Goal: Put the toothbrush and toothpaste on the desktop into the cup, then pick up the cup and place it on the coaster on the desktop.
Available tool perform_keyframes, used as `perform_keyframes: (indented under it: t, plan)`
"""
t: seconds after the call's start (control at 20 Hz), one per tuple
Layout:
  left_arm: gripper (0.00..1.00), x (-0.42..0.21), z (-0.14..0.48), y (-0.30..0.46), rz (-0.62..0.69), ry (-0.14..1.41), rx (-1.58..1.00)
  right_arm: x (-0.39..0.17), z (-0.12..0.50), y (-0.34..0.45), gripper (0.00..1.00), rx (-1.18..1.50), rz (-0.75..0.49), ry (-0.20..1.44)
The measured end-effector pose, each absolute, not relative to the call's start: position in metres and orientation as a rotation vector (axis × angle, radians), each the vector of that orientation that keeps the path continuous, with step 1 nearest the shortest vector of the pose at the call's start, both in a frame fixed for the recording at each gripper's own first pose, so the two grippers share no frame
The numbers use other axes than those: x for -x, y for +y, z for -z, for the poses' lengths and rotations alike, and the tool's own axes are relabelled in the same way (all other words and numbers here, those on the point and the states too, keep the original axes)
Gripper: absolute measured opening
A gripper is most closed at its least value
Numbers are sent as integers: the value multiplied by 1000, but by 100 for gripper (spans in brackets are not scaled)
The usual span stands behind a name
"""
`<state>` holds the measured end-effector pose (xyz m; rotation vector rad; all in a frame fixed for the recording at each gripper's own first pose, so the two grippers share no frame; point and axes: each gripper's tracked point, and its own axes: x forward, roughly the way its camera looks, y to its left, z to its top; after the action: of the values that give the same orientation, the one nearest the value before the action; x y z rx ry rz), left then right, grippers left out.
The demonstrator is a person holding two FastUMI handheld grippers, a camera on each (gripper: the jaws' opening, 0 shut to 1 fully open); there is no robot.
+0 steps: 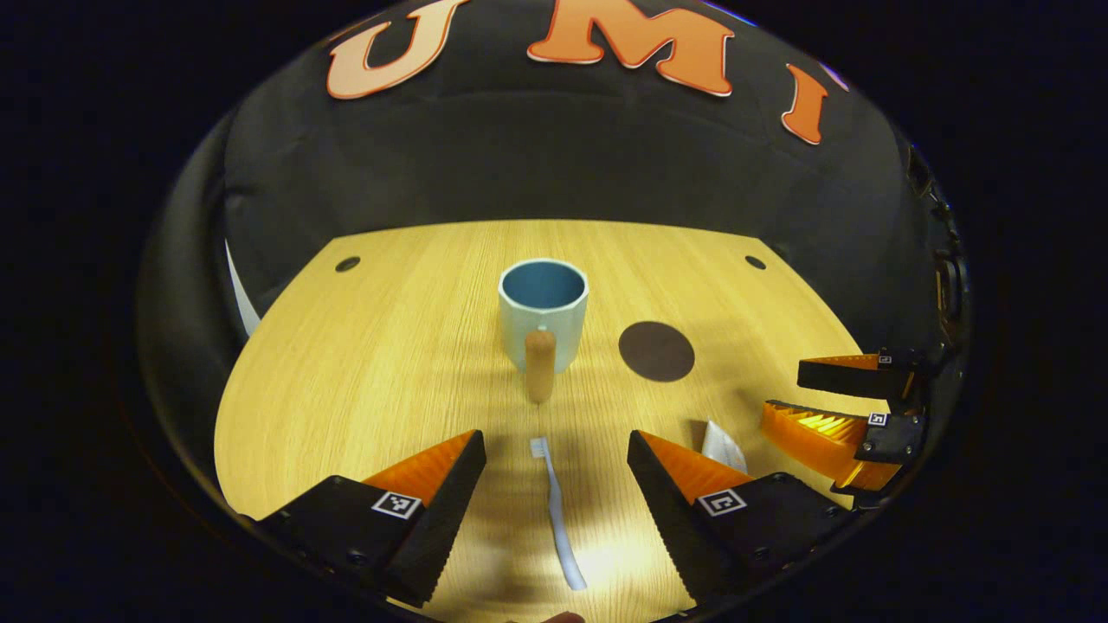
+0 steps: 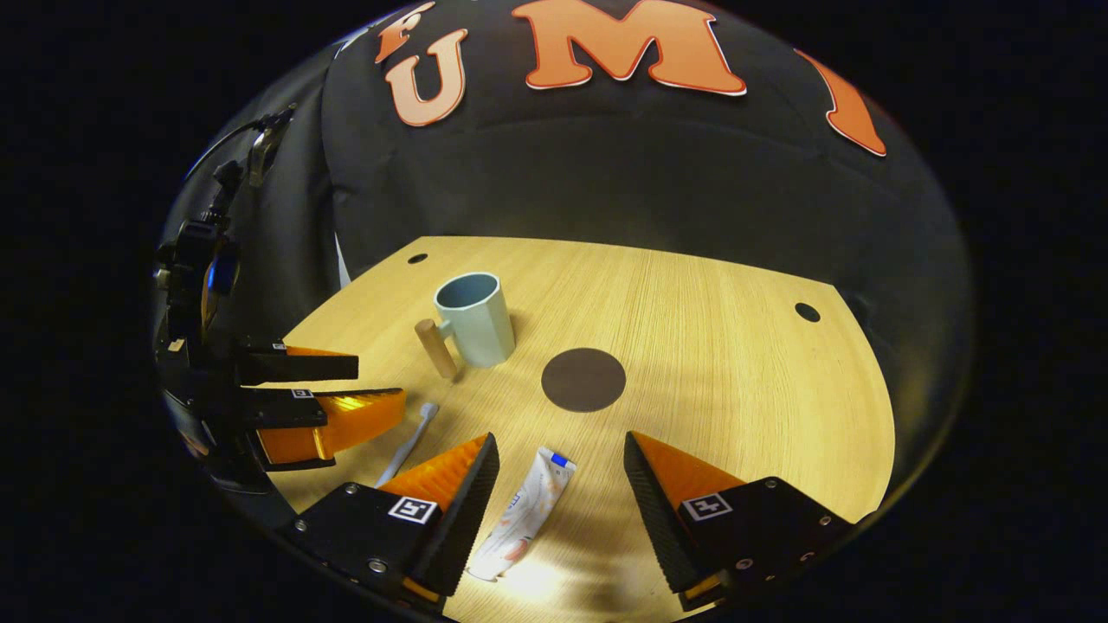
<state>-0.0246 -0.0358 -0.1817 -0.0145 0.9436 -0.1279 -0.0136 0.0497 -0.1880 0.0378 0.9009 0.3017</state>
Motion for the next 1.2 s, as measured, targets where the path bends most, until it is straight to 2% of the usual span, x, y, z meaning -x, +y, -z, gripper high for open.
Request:
perform_keyframes:
  t: [0.1,0.15,0.2,0.5,0.75,0.8,0.85,0.9,0.95,1.0,1.05,1.1,1.2]
  plan:
    - [100,31,189,-39,124,1013,13,18,201,51,86,-17,-304,948]
    - [100,34,191,-41,121,1045,12,21,208,52,80,-13,-304,972]
    - [100,36,196,-43,119,1075,8,26,217,55,84,-8,-309,996]
    - [99,31,198,-59,104,1220,27,45,249,65,76,25,-318,1105]
    - [88,14,196,-59,62,1258,30,57,268,77,63,-12,-319,1159]
    - [80,13,198,-58,51,1264,29,59,269,80,61,-19,-323,1163]
    - [78,9,190,-53,44,1259,35,62,268,82,58,-26,-332,1168]
    - [71,3,191,-50,32,1261,32,65,266,86,55,-40,-344,1172]
    - [63,-2,186,-47,17,1257,33,67,267,89,44,-51,-353,1179]
    - [51,-6,180,-45,-3,1256,39,66,267,91,39,-59,-353,1165]
    - [47,-8,171,-42,-22,1256,52,66,266,91,25,-74,-350,1169]
    - [34,-12,166,-44,-29,1259,60,65,266,97,19,-105,-361,1166]
    - [15,-20,152,-43,-25,1261,65,65,266,99,14,-141,-362,1163]
